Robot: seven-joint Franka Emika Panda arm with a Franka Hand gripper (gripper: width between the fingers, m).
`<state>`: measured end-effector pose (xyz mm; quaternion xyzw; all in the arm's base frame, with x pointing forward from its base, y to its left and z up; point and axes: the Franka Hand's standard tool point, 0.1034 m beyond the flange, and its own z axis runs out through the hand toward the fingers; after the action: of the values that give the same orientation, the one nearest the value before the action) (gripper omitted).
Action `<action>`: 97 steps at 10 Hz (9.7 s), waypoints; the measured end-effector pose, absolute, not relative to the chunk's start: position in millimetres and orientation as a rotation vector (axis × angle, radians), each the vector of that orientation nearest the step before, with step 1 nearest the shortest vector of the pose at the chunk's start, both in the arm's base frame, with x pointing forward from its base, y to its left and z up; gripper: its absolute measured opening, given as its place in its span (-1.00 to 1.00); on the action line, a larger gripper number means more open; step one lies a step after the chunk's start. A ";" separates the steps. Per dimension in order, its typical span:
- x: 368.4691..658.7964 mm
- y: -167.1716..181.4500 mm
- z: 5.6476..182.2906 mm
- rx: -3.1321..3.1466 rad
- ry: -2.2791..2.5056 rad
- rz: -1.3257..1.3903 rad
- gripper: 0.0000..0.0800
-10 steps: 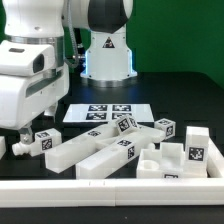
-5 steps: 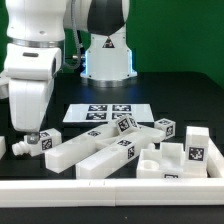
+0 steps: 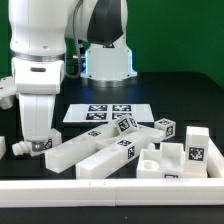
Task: Assemble chair
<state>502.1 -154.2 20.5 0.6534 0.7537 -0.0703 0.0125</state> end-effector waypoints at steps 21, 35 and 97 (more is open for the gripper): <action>497.4 -154.0 22.1 2.896 0.962 -0.148 -0.30; 490.7 -154.1 21.7 3.111 -0.153 -0.089 -0.30; 571.9 -26.5 110.9 3.050 -0.054 0.613 -0.30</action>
Offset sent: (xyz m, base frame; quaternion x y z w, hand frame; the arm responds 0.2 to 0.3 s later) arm 0.0000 0.0000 0.0000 0.0000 0.0000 0.0000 1.0000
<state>571.9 -26.5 110.9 0.9801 -0.0172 0.1970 0.0151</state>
